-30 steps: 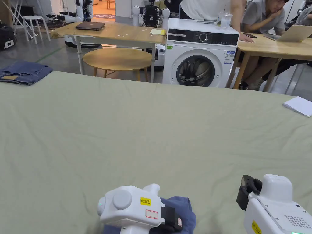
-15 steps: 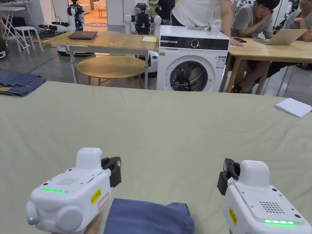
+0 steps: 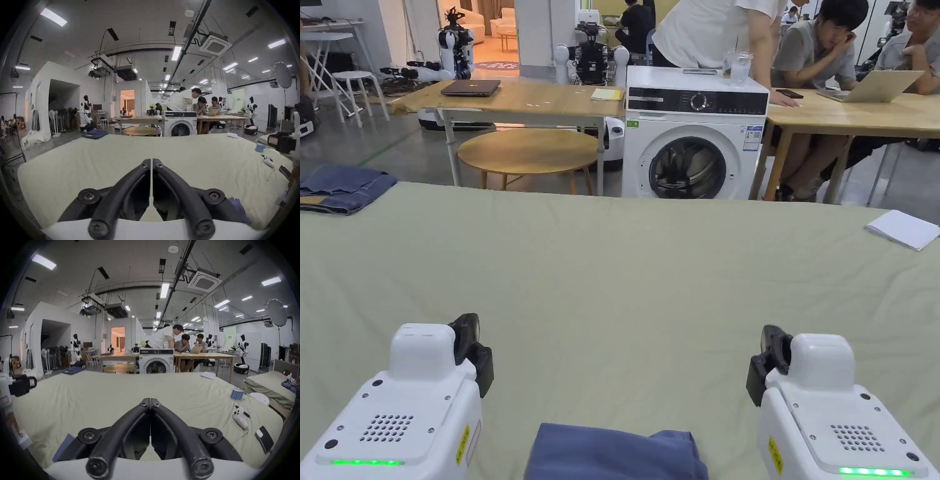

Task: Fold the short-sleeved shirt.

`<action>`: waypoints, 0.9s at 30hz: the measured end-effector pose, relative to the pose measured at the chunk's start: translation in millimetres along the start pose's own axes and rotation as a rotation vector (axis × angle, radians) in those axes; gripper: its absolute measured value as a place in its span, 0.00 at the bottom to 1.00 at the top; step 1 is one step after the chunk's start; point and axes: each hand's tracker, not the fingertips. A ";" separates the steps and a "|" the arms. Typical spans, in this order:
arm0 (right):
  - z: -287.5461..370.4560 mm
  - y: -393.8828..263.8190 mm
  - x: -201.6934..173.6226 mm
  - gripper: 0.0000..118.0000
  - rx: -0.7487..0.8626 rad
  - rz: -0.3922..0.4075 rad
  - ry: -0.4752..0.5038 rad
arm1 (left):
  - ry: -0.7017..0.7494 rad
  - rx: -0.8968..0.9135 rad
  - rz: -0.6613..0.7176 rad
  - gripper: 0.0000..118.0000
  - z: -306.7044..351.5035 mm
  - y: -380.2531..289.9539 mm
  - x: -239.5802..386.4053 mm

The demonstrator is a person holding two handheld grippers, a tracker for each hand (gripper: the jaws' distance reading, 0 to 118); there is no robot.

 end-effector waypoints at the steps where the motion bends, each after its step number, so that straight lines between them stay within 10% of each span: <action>1: 1.7 -5.3 -0.5 0.00 -0.052 -0.007 0.024 | -0.013 -0.016 0.006 0.00 0.4 -0.1 -3.2; 10: 6.8 -80.5 -41.0 0.00 -0.389 0.094 0.236 | -0.040 -0.115 0.060 0.00 4.7 -15.2 -28.4; 25: -54.3 -118.8 -67.7 0.00 -0.564 0.107 0.162 | -0.364 -0.551 0.291 0.00 4.4 -64.3 -67.4; 27: -53.3 -117.7 -66.6 0.00 -0.566 0.112 0.165 | -0.439 -0.628 0.385 0.16 -9.4 -73.2 -73.7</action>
